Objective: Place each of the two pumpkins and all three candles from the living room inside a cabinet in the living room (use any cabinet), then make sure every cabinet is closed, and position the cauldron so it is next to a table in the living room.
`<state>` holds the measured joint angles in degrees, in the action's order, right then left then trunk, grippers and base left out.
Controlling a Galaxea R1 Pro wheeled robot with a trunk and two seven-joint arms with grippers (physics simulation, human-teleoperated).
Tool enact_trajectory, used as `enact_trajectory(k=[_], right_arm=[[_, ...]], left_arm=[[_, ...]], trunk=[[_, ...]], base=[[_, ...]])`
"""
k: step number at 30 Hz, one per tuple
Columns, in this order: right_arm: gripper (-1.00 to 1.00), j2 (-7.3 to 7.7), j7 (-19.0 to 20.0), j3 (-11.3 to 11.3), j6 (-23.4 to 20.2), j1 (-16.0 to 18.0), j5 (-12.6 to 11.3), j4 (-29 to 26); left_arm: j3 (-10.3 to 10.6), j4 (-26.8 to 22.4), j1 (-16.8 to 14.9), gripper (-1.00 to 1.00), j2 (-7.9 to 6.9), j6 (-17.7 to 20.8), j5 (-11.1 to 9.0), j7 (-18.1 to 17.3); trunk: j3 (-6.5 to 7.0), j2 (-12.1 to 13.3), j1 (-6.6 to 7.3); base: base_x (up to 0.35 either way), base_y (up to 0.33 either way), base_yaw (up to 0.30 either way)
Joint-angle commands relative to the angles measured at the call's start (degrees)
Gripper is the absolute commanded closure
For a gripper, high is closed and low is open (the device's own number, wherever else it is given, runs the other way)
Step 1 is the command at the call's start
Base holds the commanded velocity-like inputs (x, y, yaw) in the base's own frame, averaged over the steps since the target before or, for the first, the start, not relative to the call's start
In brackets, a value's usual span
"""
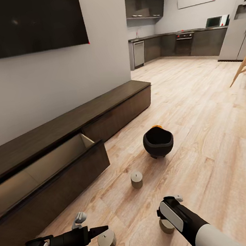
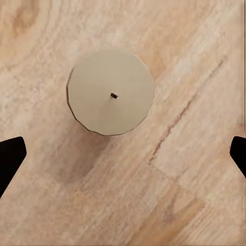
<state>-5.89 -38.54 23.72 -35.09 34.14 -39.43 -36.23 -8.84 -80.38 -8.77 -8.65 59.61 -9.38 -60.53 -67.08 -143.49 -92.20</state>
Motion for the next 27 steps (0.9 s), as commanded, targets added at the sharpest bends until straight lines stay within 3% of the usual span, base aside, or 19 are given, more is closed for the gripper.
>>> enact_trajectory(k=[1, 14, 27], right_arm=[[-1.00, 0.03, -0.49, 0.28, -0.12, 0.05, -0.49, -0.07], [-1.00, -0.46, -0.49, 0.29, -0.24, 0.02, -0.48, -0.07], [-1.00, -0.61, -0.34, 0.36, -0.30, -0.01, -0.48, -0.07]], left_arm=[[-0.04, -0.03, -0.02, -1.00, 0.01, 0.25, 0.06, -0.21], [-0.04, -0.04, -0.02, -1.00, 0.11, 0.00, 0.14, 0.22], [-0.14, -0.06, -0.02, -1.00, -0.02, -0.02, 0.06, 0.50]], trunk=[[-0.05, -0.02, 0.01], [-0.05, -0.02, 0.01], [-0.05, -0.02, 0.01]], base=[[0.000, -0.182, 0.000], [0.054, -0.103, 0.000], [0.038, -0.012, 0.000]])
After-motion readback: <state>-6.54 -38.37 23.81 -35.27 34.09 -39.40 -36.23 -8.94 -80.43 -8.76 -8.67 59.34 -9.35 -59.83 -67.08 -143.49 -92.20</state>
